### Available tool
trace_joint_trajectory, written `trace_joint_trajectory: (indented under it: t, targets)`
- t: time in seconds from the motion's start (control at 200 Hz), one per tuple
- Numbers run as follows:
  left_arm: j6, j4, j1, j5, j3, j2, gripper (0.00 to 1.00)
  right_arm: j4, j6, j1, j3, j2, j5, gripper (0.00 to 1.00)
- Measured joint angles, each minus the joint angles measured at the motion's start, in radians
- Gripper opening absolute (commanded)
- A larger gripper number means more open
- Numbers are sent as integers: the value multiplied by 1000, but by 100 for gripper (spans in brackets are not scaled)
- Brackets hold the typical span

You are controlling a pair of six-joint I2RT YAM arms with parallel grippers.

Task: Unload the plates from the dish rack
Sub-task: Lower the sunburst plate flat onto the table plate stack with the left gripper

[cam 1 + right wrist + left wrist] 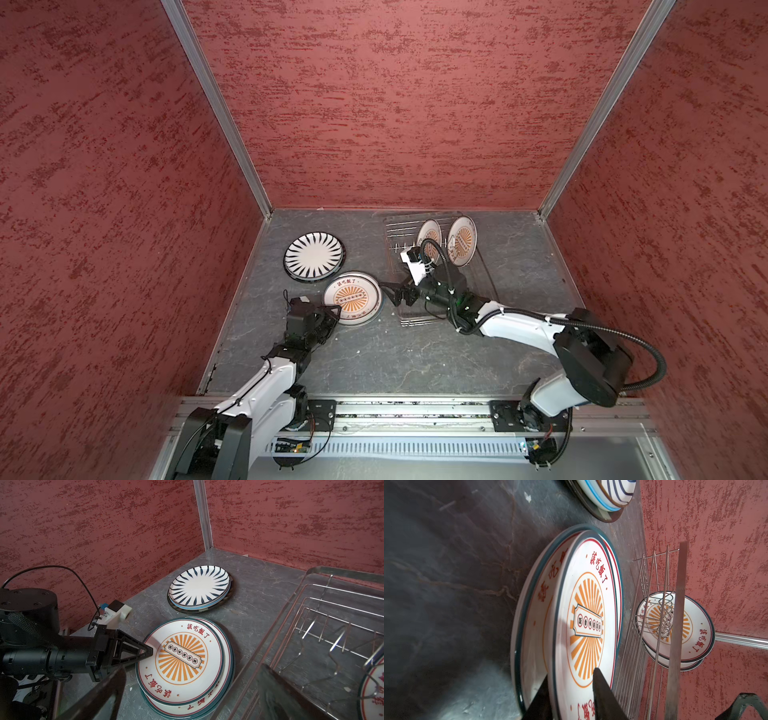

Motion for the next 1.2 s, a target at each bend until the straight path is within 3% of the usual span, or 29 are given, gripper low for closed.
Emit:
trace_joint_trajectory:
  t: [0.15, 0.411, 0.832, 0.917, 1.203]
  targets:
    - [3, -11, -8, -26, 10, 8, 52, -5, -5, 7, 5, 2, 6, 99]
    - [4, -35, -35, -88, 32, 13, 54, -11, -17, 10, 18, 3, 22, 99]
    - [3, -64, -45, -167, 48, 19, 49, -21, -26, 15, 36, 24, 34, 99]
    - [3, -74, -48, -183, 59, 33, 42, -21, -26, 16, 36, 24, 38, 99]
    - [15, -95, -71, -243, 72, 48, 42, -25, -26, 16, 65, 51, 43, 99]
